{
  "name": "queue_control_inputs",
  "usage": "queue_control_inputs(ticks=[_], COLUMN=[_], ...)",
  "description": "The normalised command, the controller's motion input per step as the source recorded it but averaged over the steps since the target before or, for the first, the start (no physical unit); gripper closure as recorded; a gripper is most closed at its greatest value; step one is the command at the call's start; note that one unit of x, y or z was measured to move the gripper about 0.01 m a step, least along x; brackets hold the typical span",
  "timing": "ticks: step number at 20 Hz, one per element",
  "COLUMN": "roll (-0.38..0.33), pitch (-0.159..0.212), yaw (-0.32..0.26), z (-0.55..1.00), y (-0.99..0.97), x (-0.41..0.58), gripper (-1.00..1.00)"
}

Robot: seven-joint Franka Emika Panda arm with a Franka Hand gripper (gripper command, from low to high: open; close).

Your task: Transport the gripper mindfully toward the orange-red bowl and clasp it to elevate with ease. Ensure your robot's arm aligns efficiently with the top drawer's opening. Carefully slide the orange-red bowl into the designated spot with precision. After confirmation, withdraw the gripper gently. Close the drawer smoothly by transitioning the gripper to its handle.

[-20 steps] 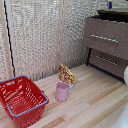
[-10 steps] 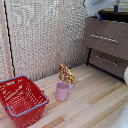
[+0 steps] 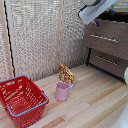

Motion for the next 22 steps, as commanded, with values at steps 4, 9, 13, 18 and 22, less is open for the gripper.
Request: queue_control_inputs(ticks=[4, 9, 13, 18, 22], roll=[-0.294, -0.357, -0.375, -0.375, -0.375], pitch=[0.0, -0.013, -0.001, 0.0, 0.009], yaw=[0.14, 0.134, 0.155, 0.157, 0.171], z=[-0.66, -0.44, -0.16, -0.13, -0.12], y=[0.3, 0.14, -0.05, -0.08, -0.07], x=[0.265, 0.103, -0.146, -0.211, -0.155], gripper=[-1.0, -1.0, -1.0, -1.0, -1.0])
